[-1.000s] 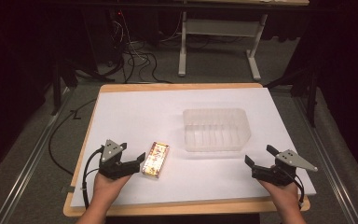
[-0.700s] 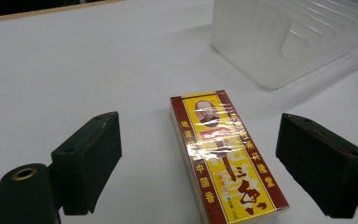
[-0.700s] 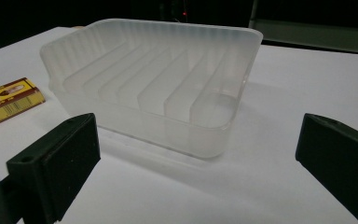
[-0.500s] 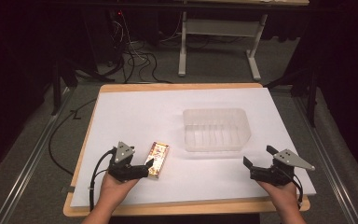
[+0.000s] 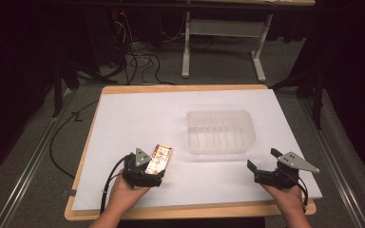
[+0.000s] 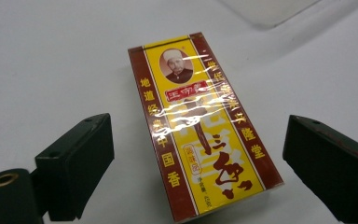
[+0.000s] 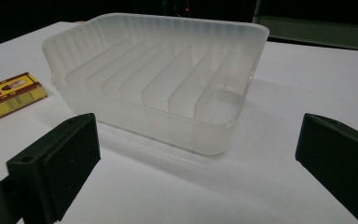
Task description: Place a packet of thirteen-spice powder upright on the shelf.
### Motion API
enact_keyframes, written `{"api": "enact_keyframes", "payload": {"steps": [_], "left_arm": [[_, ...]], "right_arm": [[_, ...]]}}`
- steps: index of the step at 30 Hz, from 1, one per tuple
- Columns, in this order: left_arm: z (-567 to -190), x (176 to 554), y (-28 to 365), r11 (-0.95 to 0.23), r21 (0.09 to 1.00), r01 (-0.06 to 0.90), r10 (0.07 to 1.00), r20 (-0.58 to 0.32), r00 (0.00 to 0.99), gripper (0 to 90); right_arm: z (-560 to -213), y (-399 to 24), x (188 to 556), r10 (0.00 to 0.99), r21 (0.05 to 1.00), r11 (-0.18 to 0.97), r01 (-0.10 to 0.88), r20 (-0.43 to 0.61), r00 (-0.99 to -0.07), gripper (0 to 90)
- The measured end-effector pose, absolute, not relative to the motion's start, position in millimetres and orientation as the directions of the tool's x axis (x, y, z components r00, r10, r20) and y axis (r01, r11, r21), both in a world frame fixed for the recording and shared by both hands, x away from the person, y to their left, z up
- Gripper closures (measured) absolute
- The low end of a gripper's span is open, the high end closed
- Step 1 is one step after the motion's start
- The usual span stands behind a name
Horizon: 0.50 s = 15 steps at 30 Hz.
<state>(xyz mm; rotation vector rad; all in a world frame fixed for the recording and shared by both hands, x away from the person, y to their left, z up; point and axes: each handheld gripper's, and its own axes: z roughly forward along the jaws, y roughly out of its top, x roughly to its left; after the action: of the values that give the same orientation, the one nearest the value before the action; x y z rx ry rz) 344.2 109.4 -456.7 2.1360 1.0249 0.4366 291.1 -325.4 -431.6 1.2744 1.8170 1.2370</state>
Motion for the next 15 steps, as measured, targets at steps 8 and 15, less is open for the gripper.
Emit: {"api": "enact_keyframes", "payload": {"steps": [8,15], "left_arm": [[-460.3,343.7,105.2,-0.459,0.699,0.549,0.768,0.002,0.64,7.4],[-462.9,344.2,101.6,-0.482,0.676,0.557,0.765,0.015,0.644,7.0]], "right_arm": [[-432.4,-326.9,291.8,0.93,0.918,0.101,0.383,0.05,-0.365,0.3],[-432.8,-326.7,291.8,0.929,0.917,0.099,0.386,0.053,-0.365,0.8]]}}
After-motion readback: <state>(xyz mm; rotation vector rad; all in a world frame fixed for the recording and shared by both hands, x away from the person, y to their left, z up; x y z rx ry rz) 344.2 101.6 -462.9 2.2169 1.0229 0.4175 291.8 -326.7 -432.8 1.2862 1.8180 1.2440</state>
